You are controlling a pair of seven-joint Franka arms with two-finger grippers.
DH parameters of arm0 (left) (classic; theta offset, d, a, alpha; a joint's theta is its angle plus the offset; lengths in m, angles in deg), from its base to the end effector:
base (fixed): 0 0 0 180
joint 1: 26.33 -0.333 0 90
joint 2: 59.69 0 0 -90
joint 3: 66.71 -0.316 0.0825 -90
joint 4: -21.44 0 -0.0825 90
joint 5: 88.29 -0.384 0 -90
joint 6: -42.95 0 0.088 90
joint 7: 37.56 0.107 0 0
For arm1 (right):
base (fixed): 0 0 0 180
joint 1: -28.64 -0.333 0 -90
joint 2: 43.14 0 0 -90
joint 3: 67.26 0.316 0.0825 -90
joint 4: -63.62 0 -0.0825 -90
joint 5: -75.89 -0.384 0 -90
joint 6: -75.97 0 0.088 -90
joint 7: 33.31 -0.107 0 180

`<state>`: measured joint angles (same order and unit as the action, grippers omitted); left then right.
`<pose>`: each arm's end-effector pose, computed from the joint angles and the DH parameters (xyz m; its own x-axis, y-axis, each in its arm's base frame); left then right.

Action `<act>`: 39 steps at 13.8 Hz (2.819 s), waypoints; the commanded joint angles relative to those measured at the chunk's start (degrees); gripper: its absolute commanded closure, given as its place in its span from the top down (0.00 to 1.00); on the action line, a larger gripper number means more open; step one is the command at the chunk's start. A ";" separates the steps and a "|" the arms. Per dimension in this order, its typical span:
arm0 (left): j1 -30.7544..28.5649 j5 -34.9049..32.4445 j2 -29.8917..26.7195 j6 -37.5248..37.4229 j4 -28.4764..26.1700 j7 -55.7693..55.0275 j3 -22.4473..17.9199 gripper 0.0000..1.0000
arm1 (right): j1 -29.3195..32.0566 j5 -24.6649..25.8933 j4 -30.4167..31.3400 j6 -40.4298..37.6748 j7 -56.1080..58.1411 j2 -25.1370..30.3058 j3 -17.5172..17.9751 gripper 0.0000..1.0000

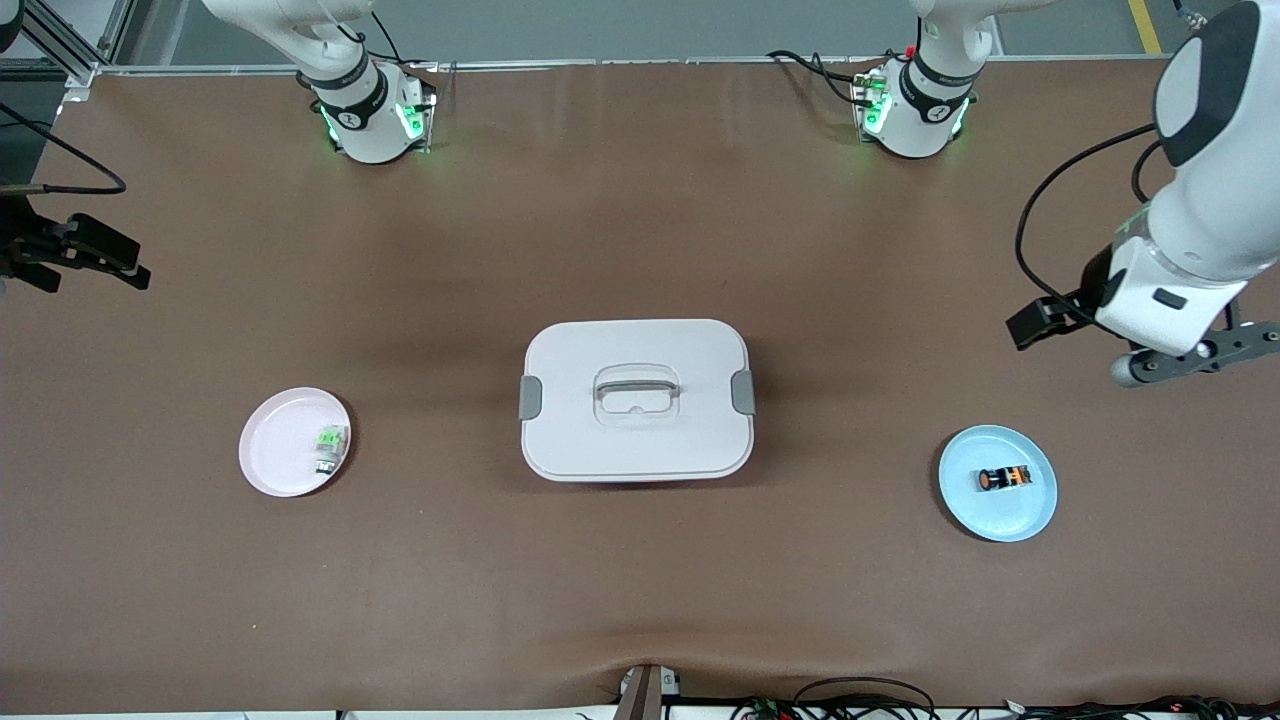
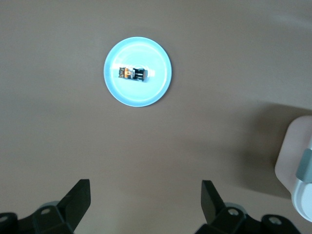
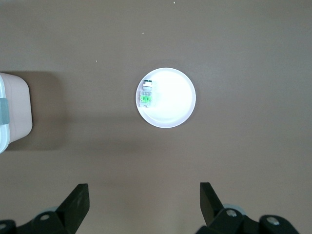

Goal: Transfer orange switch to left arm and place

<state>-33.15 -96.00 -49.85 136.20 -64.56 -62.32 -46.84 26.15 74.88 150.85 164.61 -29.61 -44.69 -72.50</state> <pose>0.5975 -0.1075 0.5682 0.9804 0.1968 -0.0002 0.1961 -0.9770 -0.0836 0.5604 -0.0242 0.6302 0.9999 0.0170 -0.0013 0.0170 -0.9997 -0.0153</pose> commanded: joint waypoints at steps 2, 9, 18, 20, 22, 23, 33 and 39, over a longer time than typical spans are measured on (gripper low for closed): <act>-0.57 0.24 -0.78 -2.27 -0.14 1.29 0.17 1.00 | 0.29 0.83 -0.05 -0.65 -0.10 0.93 0.32 1.00; -1.80 0.41 -4.38 -3.33 2.24 7.69 -0.36 1.00 | 0.20 0.83 -0.05 -0.39 -0.10 0.93 0.32 1.00; 7.43 5.23 -16.06 -6.59 -7.77 15.44 -12.92 1.00 | 0.38 0.83 -0.05 -0.56 -0.10 1.02 0.23 1.00; 7.51 6.03 -17.48 -6.59 -8.66 15.53 -13.01 1.00 | 0.38 0.83 0.13 -0.56 -0.10 1.64 0.23 1.00; 7.52 6.12 -18.18 -6.59 -9.36 16.14 -13.10 1.00 | -0.06 0.83 0.04 -0.30 -0.10 1.64 0.40 1.00; 7.60 6.12 -18.19 -6.59 -9.36 17.28 -13.36 1.00 | -0.06 0.65 -0.05 -0.30 -0.10 1.64 0.49 1.00; 8.66 8.50 -17.84 -6.85 -8.40 21.77 -16.97 1.00 | 0.47 0.82 0.30 -0.04 -0.10 1.64 0.05 1.00; 8.75 7.88 -17.31 -6.85 -6.73 21.68 -16.97 1.00 | 0.47 0.91 0.22 0.05 -0.10 1.73 0.14 1.00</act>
<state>-25.33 -88.31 -66.84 129.40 -71.67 -41.42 -62.83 26.19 74.94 150.53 164.73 -29.61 -43.90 -72.89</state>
